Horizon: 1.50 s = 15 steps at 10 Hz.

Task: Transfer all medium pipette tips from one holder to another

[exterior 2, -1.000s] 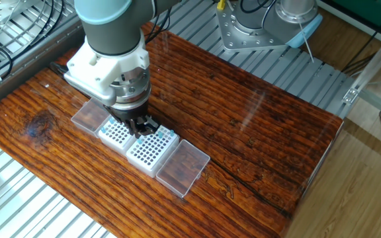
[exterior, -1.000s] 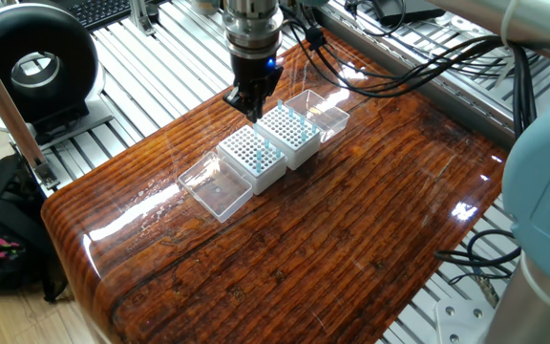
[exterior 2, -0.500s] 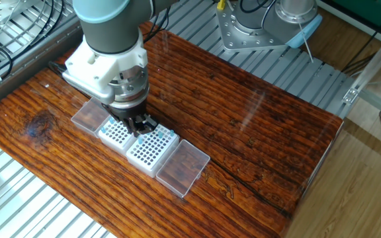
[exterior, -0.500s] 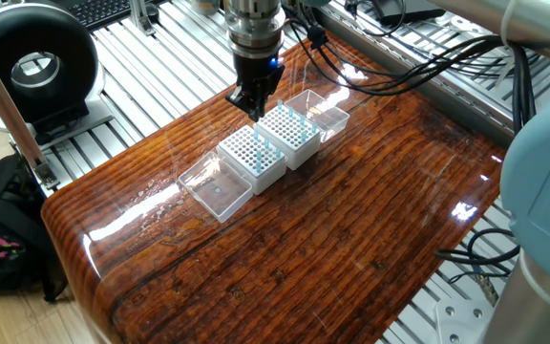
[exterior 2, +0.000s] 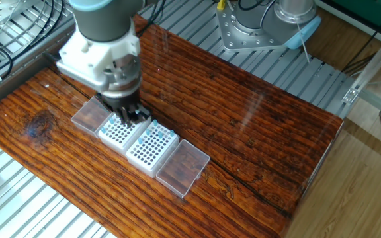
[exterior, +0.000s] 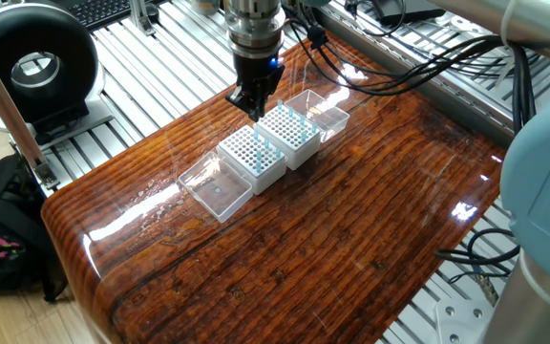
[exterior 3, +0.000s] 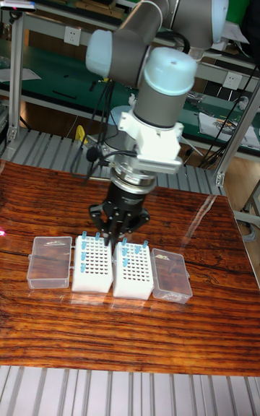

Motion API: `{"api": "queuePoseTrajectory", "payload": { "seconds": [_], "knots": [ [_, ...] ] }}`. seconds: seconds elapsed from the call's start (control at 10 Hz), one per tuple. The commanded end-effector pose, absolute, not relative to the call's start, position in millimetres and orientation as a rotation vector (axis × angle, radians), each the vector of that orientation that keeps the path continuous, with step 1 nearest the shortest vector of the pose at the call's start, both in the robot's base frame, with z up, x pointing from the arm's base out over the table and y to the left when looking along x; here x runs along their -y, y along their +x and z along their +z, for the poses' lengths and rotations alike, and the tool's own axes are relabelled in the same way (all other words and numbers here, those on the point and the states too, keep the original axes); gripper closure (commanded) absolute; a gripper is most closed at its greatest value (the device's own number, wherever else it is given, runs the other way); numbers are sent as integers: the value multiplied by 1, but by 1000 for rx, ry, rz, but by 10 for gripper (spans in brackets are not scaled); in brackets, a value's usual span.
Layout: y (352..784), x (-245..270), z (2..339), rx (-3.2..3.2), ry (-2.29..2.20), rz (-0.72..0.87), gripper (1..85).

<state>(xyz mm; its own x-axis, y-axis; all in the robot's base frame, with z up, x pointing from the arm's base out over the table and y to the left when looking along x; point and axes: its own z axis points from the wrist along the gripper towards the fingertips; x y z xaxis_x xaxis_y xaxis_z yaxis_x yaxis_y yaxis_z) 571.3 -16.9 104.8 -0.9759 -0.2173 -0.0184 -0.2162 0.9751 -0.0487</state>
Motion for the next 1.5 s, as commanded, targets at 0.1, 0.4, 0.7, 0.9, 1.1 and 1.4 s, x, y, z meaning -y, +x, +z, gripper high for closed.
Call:
{"api": "queuePoseTrajectory", "payload": {
  "seconds": [0.1, 0.4, 0.7, 0.9, 1.1, 1.4],
  "knots": [
    [542, 38, 90, -3083, -382, -32, 633],
    [529, 37, 81, -3079, -354, -40, 623],
    [522, 34, 80, -3082, -346, -15, 597],
    [522, 33, 79, -3082, -346, -11, 590],
    [521, 28, 76, -3076, -333, -12, 590],
    [525, 30, 73, -3060, -335, -36, 593]
  ]
}}
